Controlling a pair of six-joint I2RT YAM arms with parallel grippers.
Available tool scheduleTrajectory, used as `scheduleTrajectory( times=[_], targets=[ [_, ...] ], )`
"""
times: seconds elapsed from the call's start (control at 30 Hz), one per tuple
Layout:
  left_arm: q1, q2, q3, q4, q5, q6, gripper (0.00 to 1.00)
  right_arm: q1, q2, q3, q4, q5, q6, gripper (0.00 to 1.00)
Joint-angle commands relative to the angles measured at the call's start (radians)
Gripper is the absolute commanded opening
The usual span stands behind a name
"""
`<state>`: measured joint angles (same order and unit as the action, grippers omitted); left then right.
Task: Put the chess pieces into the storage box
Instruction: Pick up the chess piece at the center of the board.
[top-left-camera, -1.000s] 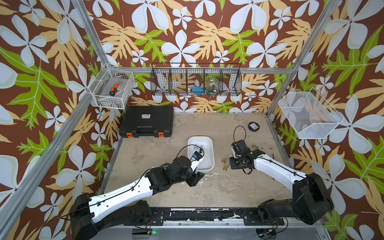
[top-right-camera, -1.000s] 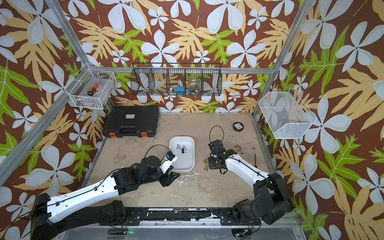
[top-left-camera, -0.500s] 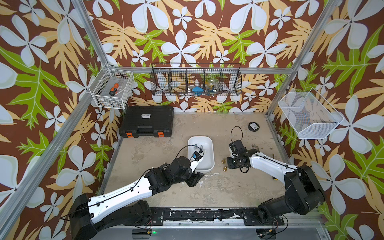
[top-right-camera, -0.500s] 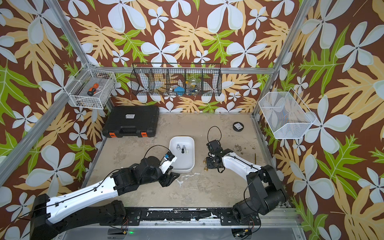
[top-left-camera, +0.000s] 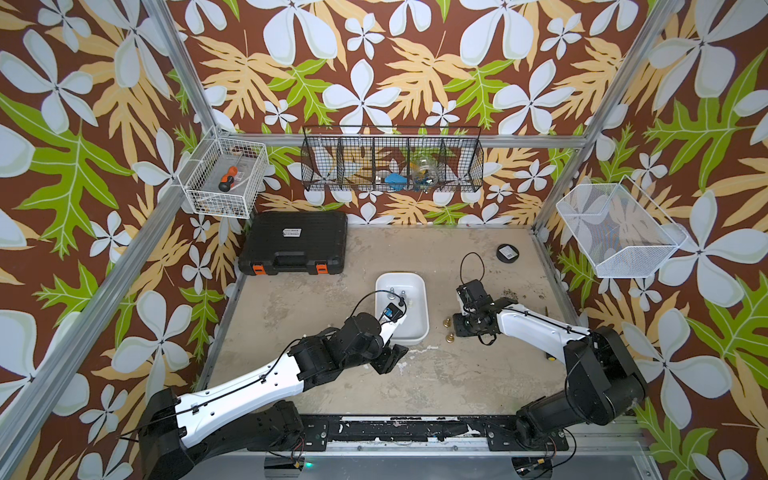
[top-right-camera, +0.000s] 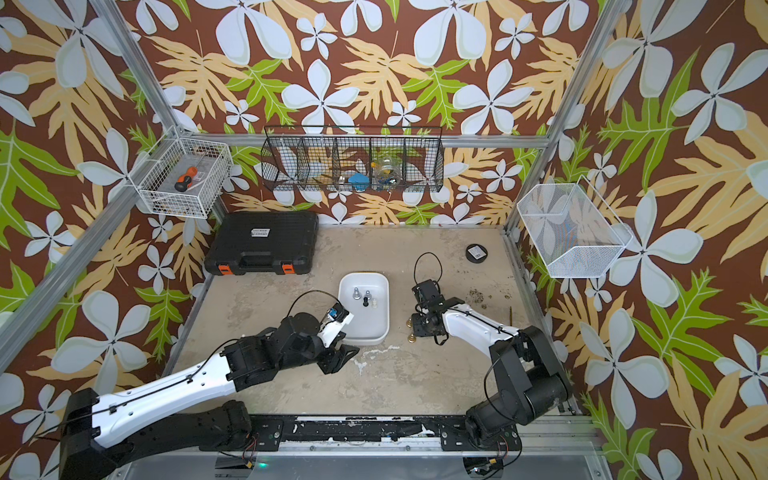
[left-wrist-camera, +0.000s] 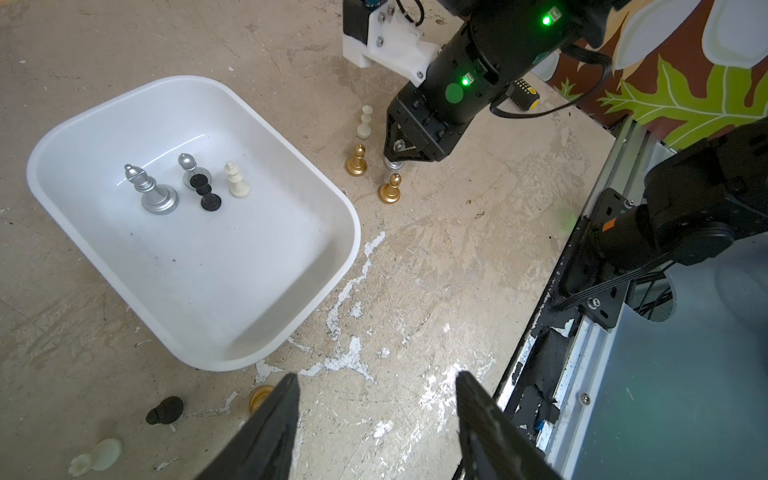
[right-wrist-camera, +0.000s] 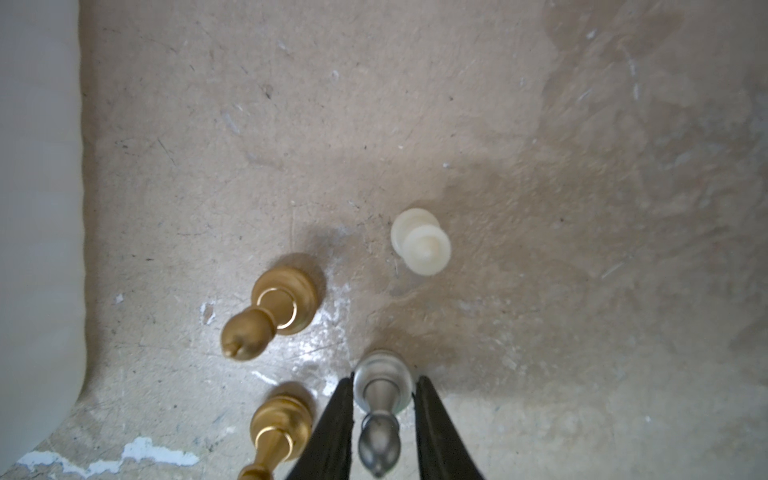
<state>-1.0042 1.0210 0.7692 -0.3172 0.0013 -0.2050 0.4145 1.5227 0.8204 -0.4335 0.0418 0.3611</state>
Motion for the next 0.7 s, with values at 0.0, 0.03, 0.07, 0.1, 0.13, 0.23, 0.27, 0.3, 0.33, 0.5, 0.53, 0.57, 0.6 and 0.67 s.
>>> scheduleTrajectory(
  times=[0.0, 0.03, 0.07, 0.1, 0.13, 0.23, 0.27, 0.3, 0.33, 0.5, 0.53, 0.57, 0.6, 0.67],
  targets=[
    [-0.001, -0.001, -0.001, 0.010, 0.002, 0.002, 0.62, 0.001, 0.011, 0.006, 0.009, 0.020, -0.004, 0.28],
    [-0.001, -0.002, -0.001, 0.009, 0.000, 0.002, 0.62, 0.001, 0.013, 0.005, 0.012, 0.021, -0.004, 0.27],
    [-0.002, -0.002, -0.001, 0.008, -0.001, 0.002, 0.62, 0.000, 0.015, 0.005, 0.013, 0.020, -0.004, 0.27],
    [-0.001, -0.004, -0.002, 0.008, -0.001, 0.002, 0.62, 0.001, 0.016, 0.005, 0.015, 0.021, -0.004, 0.26],
    [-0.001, -0.004, -0.002, 0.008, -0.001, 0.000, 0.62, 0.001, 0.018, 0.006, 0.015, 0.022, -0.005, 0.27],
    [-0.001, -0.009, -0.003, 0.009, -0.002, 0.001, 0.62, 0.001, 0.018, 0.009, 0.014, 0.033, -0.005, 0.28],
    [-0.002, -0.008, -0.004, 0.009, -0.003, 0.000, 0.62, 0.001, 0.017, 0.010, 0.012, 0.034, -0.005, 0.28],
    [-0.002, -0.008, -0.004, 0.009, -0.003, 0.001, 0.62, 0.001, 0.018, 0.011, 0.013, 0.035, -0.007, 0.27],
    [-0.002, -0.008, -0.004, 0.008, -0.003, 0.000, 0.62, 0.000, 0.017, 0.012, 0.012, 0.033, -0.006, 0.26],
    [-0.001, -0.007, -0.004, 0.009, -0.006, 0.001, 0.63, 0.002, 0.020, 0.011, 0.014, 0.036, -0.007, 0.22],
    [-0.001, -0.007, -0.004, 0.008, -0.008, 0.000, 0.63, 0.003, 0.020, 0.011, 0.013, 0.038, -0.007, 0.20],
    [-0.001, -0.007, -0.004, 0.007, -0.008, 0.000, 0.63, 0.003, 0.020, 0.011, 0.013, 0.039, -0.006, 0.20],
    [-0.001, -0.006, -0.004, 0.007, -0.006, 0.000, 0.63, 0.004, 0.019, 0.011, 0.013, 0.038, -0.007, 0.19],
    [-0.001, -0.007, -0.004, 0.007, -0.008, 0.000, 0.63, 0.006, 0.017, 0.011, 0.011, 0.044, -0.007, 0.18]
  ],
)
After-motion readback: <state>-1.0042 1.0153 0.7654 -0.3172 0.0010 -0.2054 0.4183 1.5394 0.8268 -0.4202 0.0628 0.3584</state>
